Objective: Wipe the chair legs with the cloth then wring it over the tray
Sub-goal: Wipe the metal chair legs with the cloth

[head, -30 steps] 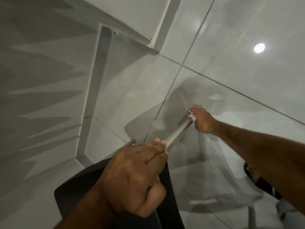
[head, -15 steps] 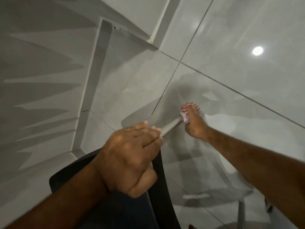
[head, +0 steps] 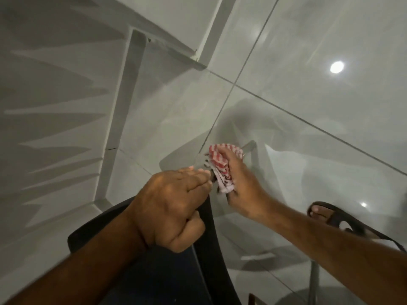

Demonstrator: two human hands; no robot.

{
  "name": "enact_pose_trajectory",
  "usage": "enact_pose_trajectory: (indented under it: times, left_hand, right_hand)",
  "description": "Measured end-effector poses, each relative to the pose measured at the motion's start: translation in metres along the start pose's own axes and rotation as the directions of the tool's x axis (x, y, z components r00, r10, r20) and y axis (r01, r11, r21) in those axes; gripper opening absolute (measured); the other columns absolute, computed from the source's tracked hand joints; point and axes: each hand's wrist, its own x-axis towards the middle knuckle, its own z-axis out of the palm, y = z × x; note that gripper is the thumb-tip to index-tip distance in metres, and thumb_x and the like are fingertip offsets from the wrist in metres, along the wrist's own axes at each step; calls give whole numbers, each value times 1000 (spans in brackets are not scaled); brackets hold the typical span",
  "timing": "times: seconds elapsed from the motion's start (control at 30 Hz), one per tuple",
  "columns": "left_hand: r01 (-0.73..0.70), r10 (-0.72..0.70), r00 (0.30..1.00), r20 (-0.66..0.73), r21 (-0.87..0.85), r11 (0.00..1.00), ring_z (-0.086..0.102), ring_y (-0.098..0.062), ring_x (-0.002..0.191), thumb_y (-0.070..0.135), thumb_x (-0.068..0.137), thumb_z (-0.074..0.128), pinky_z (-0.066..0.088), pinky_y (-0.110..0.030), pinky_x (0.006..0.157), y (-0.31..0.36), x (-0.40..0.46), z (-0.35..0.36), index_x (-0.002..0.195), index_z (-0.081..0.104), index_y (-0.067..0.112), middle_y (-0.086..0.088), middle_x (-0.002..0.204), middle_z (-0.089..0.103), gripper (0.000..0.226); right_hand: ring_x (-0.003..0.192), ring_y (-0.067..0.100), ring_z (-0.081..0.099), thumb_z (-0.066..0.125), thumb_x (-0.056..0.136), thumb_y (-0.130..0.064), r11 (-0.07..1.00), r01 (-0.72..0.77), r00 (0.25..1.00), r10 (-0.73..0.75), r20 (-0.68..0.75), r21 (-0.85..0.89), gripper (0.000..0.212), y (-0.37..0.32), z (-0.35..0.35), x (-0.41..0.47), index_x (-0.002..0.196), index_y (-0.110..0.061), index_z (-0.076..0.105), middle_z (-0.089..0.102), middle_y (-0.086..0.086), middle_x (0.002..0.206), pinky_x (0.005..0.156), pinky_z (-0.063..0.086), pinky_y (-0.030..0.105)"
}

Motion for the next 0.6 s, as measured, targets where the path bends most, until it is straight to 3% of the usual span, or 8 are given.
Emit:
enact_pose_trajectory:
  times: [0.07, 0.13, 0.23, 0.3, 0.37, 0.5, 0.53, 0.6]
  left_hand:
    - [-4, 4, 1000, -16, 3, 1000, 75, -38, 91, 23, 65, 49, 63, -45, 83, -1, -1, 3, 95, 74, -11, -29, 98, 76, 52]
    - [3, -3, 1000, -25, 0, 1000, 75, -38, 96, 22, 64, 50, 62, -46, 86, -3, -3, 6, 97, 74, -12, -30, 101, 76, 53]
    - [15, -14, 999, -50, 12, 1000, 73, -36, 102, 22, 62, 51, 60, -45, 91, -4, -5, 9, 99, 75, -11, -29, 105, 75, 55]
    - [10, -10, 998, -67, 9, 1000, 72, -36, 105, 22, 61, 51, 59, -44, 93, -5, -5, 10, 101, 75, -11, -28, 107, 75, 57]
    - [5, -4, 996, -90, 6, 1000, 72, -35, 107, 23, 61, 51, 59, -44, 94, -6, -5, 9, 101, 75, -10, -27, 108, 75, 57]
    - [14, -13, 997, -81, 9, 1000, 74, -33, 100, 27, 65, 50, 59, -41, 93, -4, -8, 6, 98, 76, -7, -24, 102, 77, 54]
    - [14, -14, 998, -68, 5, 1000, 74, -33, 93, 28, 66, 49, 59, -40, 90, -3, -7, 5, 93, 76, -6, -23, 96, 77, 51]
    - [37, -37, 999, -18, -23, 999, 72, -34, 80, 28, 70, 46, 58, -42, 80, -2, -6, 1, 85, 74, -5, -23, 85, 76, 46]
  right_hand:
    - [151, 31, 30, 65, 80, 13, 999, -38, 999, 36, -41, -36, 84, 15, 1, 10, 154, -1, 28, 34, 21, 159, 126, 25, 44]
    - [153, 34, 24, 58, 83, 16, 986, -157, 985, 151, -87, -62, 73, 42, -6, 27, 151, 3, 33, 31, 23, 161, 128, 18, 45]
    - [139, 48, 44, 58, 83, 7, 958, -256, 961, 238, -142, -129, 49, 86, -23, 60, 131, 13, 54, 52, 35, 141, 121, 28, 56]
    - [130, 47, 52, 57, 85, 2, 920, -349, 936, 334, -109, -178, 43, 112, -34, 81, 127, 12, 57, 57, 34, 133, 115, 36, 43]
    - [122, 41, 56, 57, 86, 6, 885, -414, 910, 403, -95, -211, 42, 129, -44, 94, 128, 9, 56, 58, 28, 132, 100, 40, 28]
    - [79, 16, 56, 44, 92, 15, 837, -548, 834, 545, -81, -5, 47, 119, -50, 92, 135, 1, 56, 59, 19, 112, 71, 43, 25]
    - [77, 13, 54, 43, 93, 14, 840, -543, 837, 543, -65, 11, 45, 106, -50, 86, 135, 2, 56, 57, 15, 110, 72, 42, 24]
    - [94, 16, 55, 43, 94, 13, 850, -513, 853, 521, -39, 117, 43, 71, -48, 67, 133, 2, 58, 55, 9, 115, 89, 42, 28]
